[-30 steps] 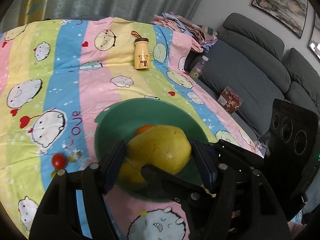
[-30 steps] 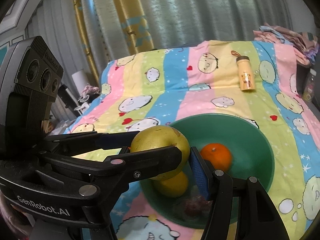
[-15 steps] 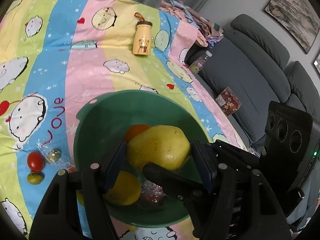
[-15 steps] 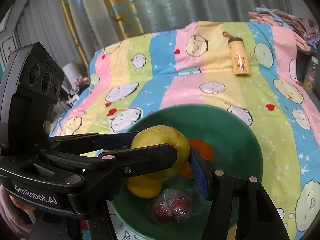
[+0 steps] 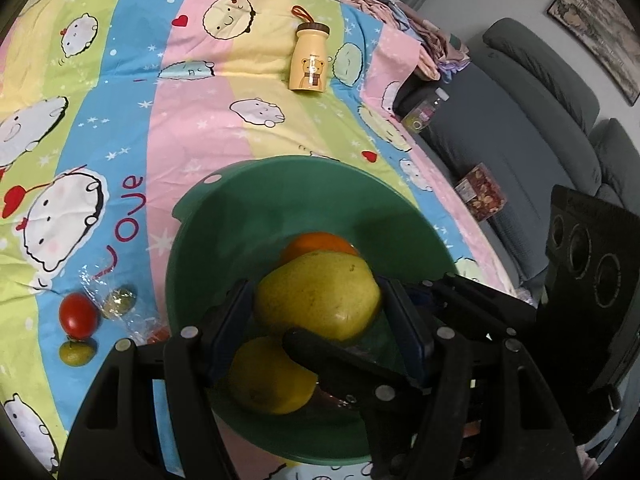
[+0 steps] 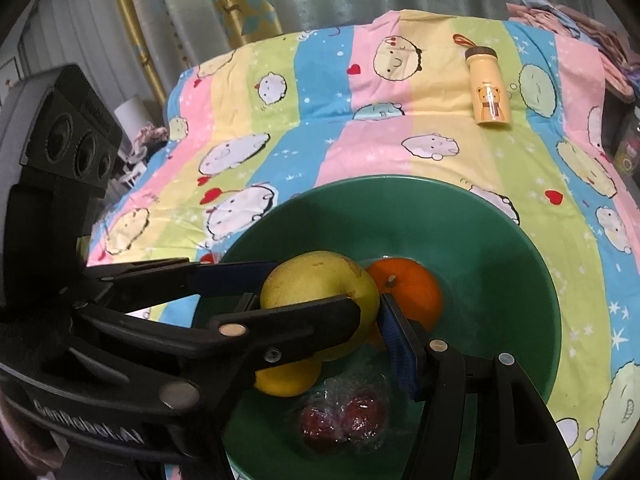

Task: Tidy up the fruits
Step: 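Carry the pear into the green basin and open the right gripper, then withdraw the right gripper and move it toward the green olives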

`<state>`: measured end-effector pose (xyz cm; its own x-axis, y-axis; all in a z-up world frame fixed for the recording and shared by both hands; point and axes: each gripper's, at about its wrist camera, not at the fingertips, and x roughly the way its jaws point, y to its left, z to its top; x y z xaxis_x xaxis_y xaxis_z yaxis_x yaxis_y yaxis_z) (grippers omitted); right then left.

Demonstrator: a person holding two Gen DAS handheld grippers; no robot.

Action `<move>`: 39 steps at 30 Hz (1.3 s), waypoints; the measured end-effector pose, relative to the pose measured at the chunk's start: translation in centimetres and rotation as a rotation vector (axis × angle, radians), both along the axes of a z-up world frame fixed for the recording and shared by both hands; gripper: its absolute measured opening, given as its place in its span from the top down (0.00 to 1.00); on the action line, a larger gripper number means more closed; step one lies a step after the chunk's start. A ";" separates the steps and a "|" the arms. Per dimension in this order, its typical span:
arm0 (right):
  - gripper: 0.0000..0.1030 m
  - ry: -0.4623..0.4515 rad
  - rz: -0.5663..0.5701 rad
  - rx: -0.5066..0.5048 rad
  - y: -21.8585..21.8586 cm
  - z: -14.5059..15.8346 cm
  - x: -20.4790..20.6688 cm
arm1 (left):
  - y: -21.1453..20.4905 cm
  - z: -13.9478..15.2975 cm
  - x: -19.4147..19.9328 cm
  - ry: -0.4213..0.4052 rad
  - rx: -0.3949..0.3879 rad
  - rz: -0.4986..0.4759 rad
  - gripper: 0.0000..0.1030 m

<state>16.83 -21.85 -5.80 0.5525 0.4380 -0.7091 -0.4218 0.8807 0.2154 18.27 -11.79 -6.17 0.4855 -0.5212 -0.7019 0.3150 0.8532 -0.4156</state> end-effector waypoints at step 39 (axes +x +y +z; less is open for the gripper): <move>0.25 -0.033 0.178 0.124 2.2 2.4 -11.1 | 15.7 -0.1 -11.3 -0.027 0.070 0.338 0.12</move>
<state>5.73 -19.62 -3.42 0.4805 0.6136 -0.6265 -0.5772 0.7592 0.3009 6.98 3.87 -6.29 0.6416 -0.2790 -0.7145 0.0200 0.9373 -0.3480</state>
